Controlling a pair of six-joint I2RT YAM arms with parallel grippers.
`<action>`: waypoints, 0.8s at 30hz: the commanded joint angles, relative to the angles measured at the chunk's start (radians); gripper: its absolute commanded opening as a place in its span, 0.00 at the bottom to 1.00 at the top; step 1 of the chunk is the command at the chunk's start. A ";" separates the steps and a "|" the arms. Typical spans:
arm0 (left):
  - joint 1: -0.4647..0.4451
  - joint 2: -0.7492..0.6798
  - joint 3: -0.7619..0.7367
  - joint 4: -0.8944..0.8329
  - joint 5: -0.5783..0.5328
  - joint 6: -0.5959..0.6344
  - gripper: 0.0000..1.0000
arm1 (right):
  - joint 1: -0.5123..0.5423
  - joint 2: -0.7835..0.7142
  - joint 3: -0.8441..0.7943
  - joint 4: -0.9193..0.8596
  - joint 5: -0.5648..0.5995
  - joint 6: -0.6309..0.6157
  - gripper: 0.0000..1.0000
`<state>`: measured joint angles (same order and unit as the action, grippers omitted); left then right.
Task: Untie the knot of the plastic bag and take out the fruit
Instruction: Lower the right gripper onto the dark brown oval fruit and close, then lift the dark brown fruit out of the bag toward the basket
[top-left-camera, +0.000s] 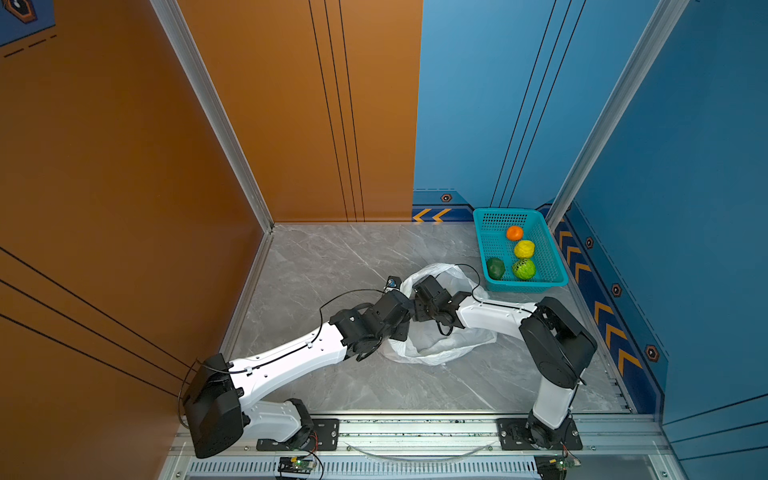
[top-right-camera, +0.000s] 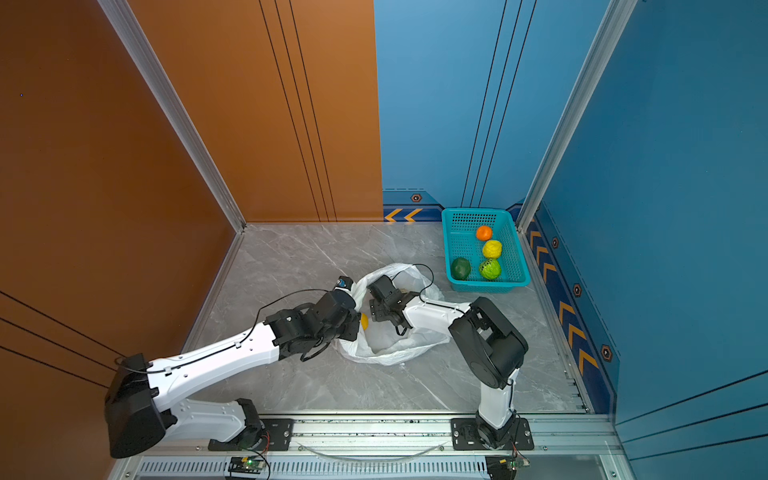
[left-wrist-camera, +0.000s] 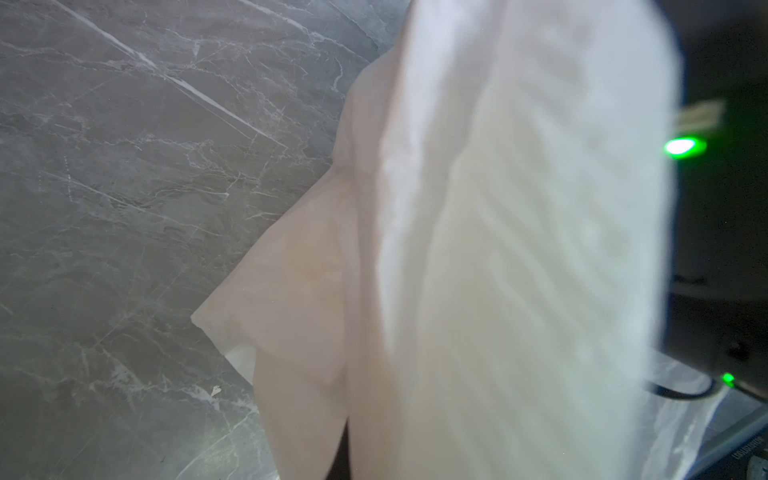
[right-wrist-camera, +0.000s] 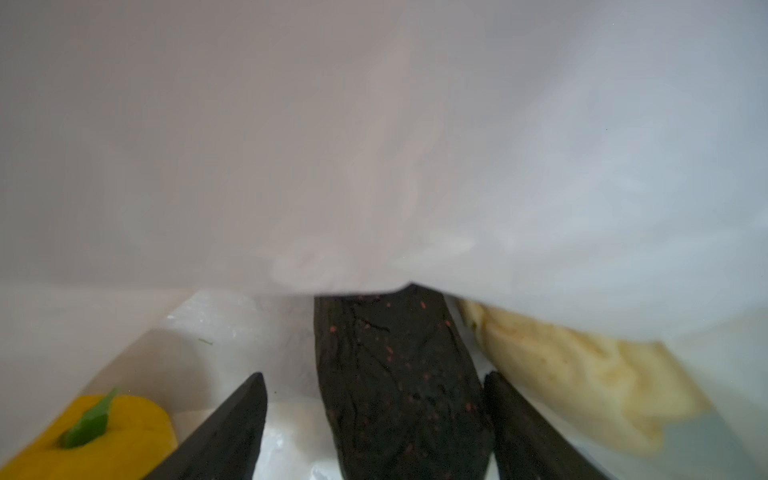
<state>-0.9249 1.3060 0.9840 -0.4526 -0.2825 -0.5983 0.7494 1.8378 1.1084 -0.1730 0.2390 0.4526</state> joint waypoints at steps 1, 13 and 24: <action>-0.006 0.013 0.009 0.011 0.023 0.003 0.00 | -0.007 0.038 0.043 -0.032 0.037 0.033 0.81; -0.009 0.004 -0.011 0.013 0.040 0.000 0.00 | -0.021 0.084 0.096 -0.064 0.054 0.054 0.44; -0.008 0.003 -0.014 0.015 0.030 -0.001 0.00 | 0.032 -0.015 0.071 -0.141 0.026 0.034 0.37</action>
<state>-0.9249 1.3132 0.9821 -0.4366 -0.2592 -0.5983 0.7555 1.8912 1.1835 -0.2470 0.2661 0.4950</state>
